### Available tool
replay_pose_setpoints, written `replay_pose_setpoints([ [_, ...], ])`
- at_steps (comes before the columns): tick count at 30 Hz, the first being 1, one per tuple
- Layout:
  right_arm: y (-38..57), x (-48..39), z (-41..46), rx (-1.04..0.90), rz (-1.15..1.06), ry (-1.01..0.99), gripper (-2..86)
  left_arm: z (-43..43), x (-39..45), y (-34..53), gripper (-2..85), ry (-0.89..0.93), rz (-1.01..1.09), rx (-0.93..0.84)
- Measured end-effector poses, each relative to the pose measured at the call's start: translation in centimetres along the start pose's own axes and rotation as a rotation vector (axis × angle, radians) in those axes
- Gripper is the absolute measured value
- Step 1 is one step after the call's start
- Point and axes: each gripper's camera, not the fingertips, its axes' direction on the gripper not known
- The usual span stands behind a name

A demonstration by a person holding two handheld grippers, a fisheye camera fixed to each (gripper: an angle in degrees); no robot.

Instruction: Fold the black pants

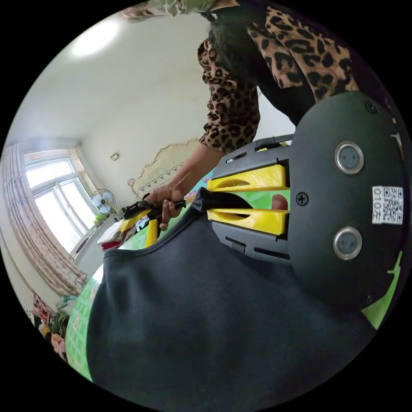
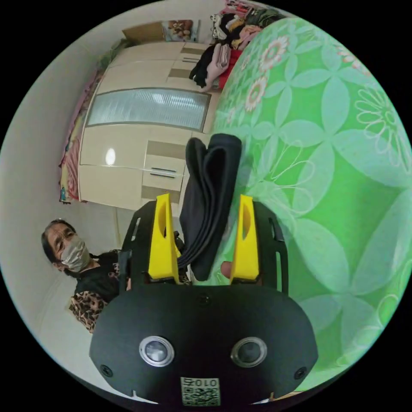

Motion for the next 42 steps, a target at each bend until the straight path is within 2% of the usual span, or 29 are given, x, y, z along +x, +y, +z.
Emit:
replay_pose_setpoints([
  [3,-2.0,-4.2,1.1,0.041,-0.016,0.138,13.3,-0.8,-1.3,1.2,5.1,0.056,-0.034,0.024],
  [6,-4.1,-10.4,0.9,0.103,-0.015,0.392,7.6,-3.9,-1.8,1.6,5.1,0.128,-0.057,0.111],
  [10,-6.0,-24.0,1.5,0.133,-0.315,0.429,6.4,-10.7,2.2,0.1,5.1,0.090,0.066,0.213],
  [13,-5.6,-28.4,-0.5,0.231,-0.415,0.357,6.3,-14.0,6.6,-0.2,5.1,0.004,0.219,0.249],
  [15,-5.1,-26.0,-1.4,0.251,-0.360,0.362,6.4,-13.3,7.2,0.0,5.0,-0.021,0.252,0.244],
  [16,-5.0,-22.6,-1.4,0.234,-0.254,0.377,6.4,-11.6,6.4,0.3,5.0,-0.036,0.242,0.227],
  [17,-5.0,-20.5,-1.2,0.213,-0.185,0.384,6.4,-9.1,4.1,0.7,4.9,-0.050,0.183,0.176],
  [18,-4.8,-16.5,-0.6,0.163,-0.025,0.411,6.5,-7.5,2.6,0.8,4.9,-0.047,0.138,0.128],
  [19,-4.0,-13.9,-0.3,0.140,0.073,0.431,6.5,-4.6,-0.7,1.4,4.9,-0.028,0.034,0.025],
  [20,-3.3,-13.4,-0.4,0.158,0.067,0.405,6.5,-2.5,-3.3,2.4,4.8,-0.005,-0.055,-0.035],
  [22,-1.3,-13.0,-2.2,0.248,0.059,0.263,6.5,-1.9,-4.7,4.0,4.8,0.083,-0.082,-0.005],
  [26,-0.7,-14.5,-3.2,0.217,0.055,0.289,6.5,-2.1,-4.1,4.9,4.7,0.050,-0.019,0.027],
  [29,2.2,-17.6,-6.7,0.371,0.109,0.358,5.4,-1.0,-4.8,5.6,4.6,0.056,-0.043,-0.002],
  [31,5.0,-22.0,-7.4,0.456,-0.073,0.227,3.2,-0.4,-4.9,6.2,4.4,0.035,-0.036,-0.009],
  [33,5.1,-23.4,-5.4,0.361,-0.109,0.191,2.7,-0.2,-4.7,6.5,4.2,0.031,-0.048,-0.014],
  [37,5.3,-20.4,-0.8,0.143,0.020,0.307,2.2,-2.0,-1.4,7.1,3.6,-0.047,0.035,-0.023],
  [42,7.3,-19.6,-2.5,0.233,-0.013,0.155,1.9,-3.6,1.9,7.8,1.9,-0.177,0.077,-0.072],
])
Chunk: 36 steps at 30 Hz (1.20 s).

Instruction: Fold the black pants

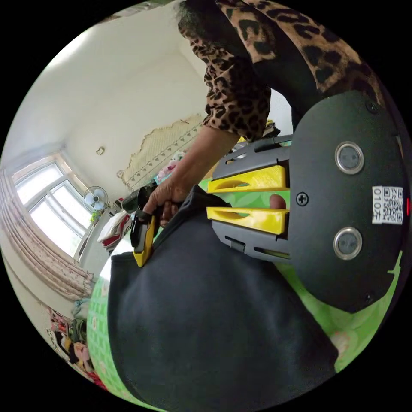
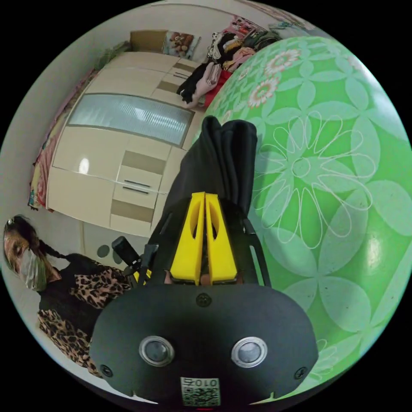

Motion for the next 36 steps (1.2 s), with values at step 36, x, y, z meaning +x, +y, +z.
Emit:
replay_pose_setpoints([
  [36,16.1,-9.7,-2.0,-0.020,0.313,-0.046,17.7,-35.2,-17.9,4.5,11.6,0.022,-0.661,0.256],
])
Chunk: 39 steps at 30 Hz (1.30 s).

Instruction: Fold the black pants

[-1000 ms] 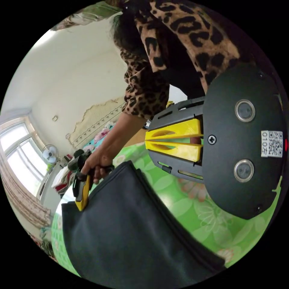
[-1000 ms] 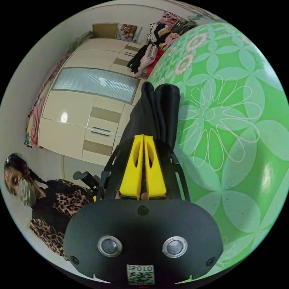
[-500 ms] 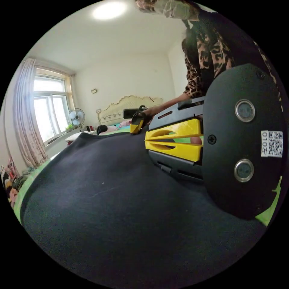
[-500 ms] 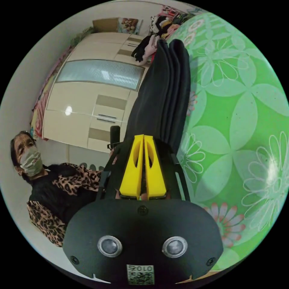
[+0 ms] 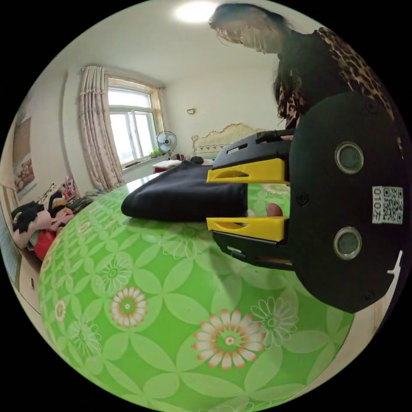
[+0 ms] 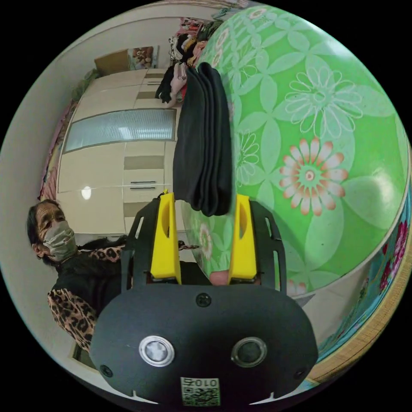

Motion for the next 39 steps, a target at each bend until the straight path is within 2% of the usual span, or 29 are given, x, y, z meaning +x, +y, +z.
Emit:
replay_pose_setpoints([
  [3,-1.1,-0.1,2.4,-0.028,-0.002,-0.064,16.9,-0.4,-0.2,-1.8,14.1,-0.009,-0.008,-0.058],
  [9,-2.5,-1.3,4.8,0.000,-0.012,-0.069,15.7,-0.2,-0.5,-5.6,16.9,0.140,-0.014,-0.157],
  [14,-3.9,-2.2,7.2,-0.021,0.024,0.039,11.8,1.6,2.3,-8.0,14.4,0.143,0.049,-0.289],
  [19,-3.0,-2.7,7.9,0.002,0.007,-0.053,9.0,-1.2,3.5,-8.0,9.9,0.119,0.008,-0.261],
  [22,-0.9,-2.1,9.4,-0.042,0.063,0.060,9.1,-2.8,3.7,-4.9,7.9,0.086,-0.072,-0.255],
  [25,0.2,-1.8,9.5,-0.086,0.053,-0.007,10.0,-3.6,1.8,-1.8,6.6,0.306,-0.235,-0.247],
  [26,0.4,-2.5,9.1,-0.076,0.026,0.015,10.2,-4.2,2.1,-0.9,6.4,0.315,-0.243,-0.250],
  [30,-2.6,-10.5,11.0,-0.187,-0.203,0.372,10.1,-5.1,3.2,1.1,6.1,0.359,-0.263,-0.234],
  [33,-6.5,-13.9,16.8,-0.495,-0.158,0.902,8.4,-5.8,3.7,1.3,6.2,0.399,-0.268,-0.199],
  [36,-7.4,-15.6,18.0,-0.622,-0.132,0.927,6.2,-7.0,4.7,1.3,6.4,0.378,-0.272,-0.176],
  [38,-7.8,-16.0,16.0,-0.567,-0.076,0.959,5.6,-7.7,5.0,1.4,6.9,0.413,-0.289,-0.151],
  [39,-8.6,-17.1,14.8,-0.485,-0.084,0.910,5.9,-7.8,5.0,1.4,7.1,0.422,-0.293,-0.138],
])
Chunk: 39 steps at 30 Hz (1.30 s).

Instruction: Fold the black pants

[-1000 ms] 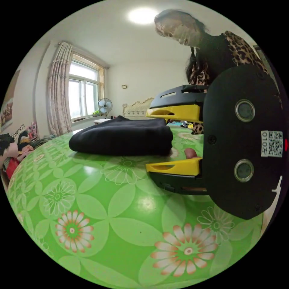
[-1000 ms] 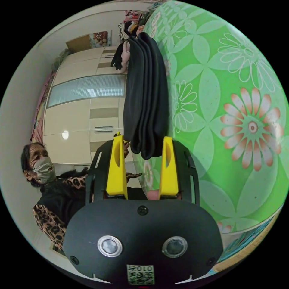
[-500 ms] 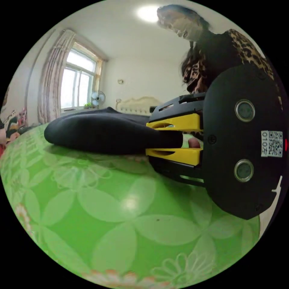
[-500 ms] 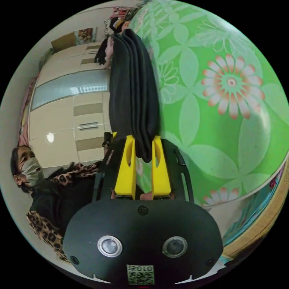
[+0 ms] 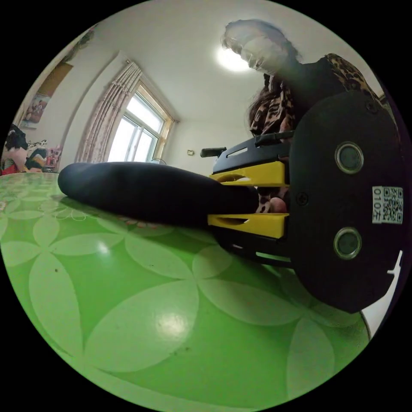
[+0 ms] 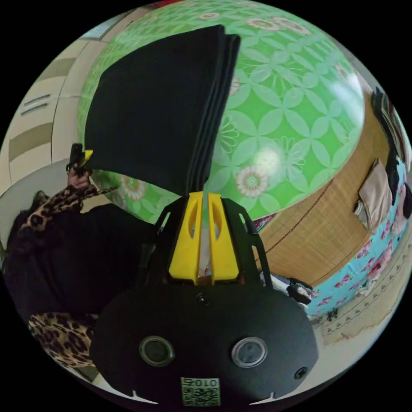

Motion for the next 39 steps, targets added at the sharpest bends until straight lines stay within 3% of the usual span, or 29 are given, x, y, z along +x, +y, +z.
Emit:
replay_pose_setpoints([
  [4,-7.5,-8.1,-6.1,0.300,-0.484,-0.359,7.5,-0.7,0.0,1.1,9.0,0.134,-0.015,0.085],
  [9,-24.0,-22.7,0.7,0.007,-0.897,-0.560,3.9,-1.5,-0.1,2.6,10.3,0.253,-0.017,0.171],
  [14,-36.9,-27.9,11.6,-0.189,-0.697,-0.409,2.0,-0.7,1.9,2.4,8.7,0.135,0.001,0.156],
  [16,-39.6,-27.5,13.3,-0.201,-0.718,-0.535,1.3,-0.5,2.6,2.5,8.2,0.093,-0.003,0.166],
  [19,-40.2,-27.5,13.8,-0.186,-0.698,-0.545,0.9,0.2,3.5,2.8,7.9,0.057,0.002,0.193],
  [23,-39.5,-27.5,14.4,-0.166,-0.706,-0.553,1.4,1.3,7.3,3.7,8.6,-0.120,0.086,0.228],
  [26,-38.4,-26.4,14.4,-0.164,-0.767,-0.672,2.6,2.4,11.9,5.4,9.2,-0.214,0.260,0.223],
  [29,-33.6,-26.2,12.9,-0.157,-0.881,-0.797,4.2,2.1,11.9,7.0,9.2,-0.203,0.245,0.210],
  [35,-20.8,-29.9,17.6,-0.279,-0.969,-0.438,2.6,-1.1,11.1,8.3,5.1,-0.150,0.222,0.362],
  [36,-19.9,-29.1,20.2,-0.295,-0.911,-0.279,2.5,-1.1,11.1,8.1,4.8,-0.143,0.222,0.366],
  [39,-19.7,-24.7,21.4,-0.291,-0.857,-0.586,2.3,-0.5,12.1,6.5,3.6,-0.159,0.260,0.368],
])
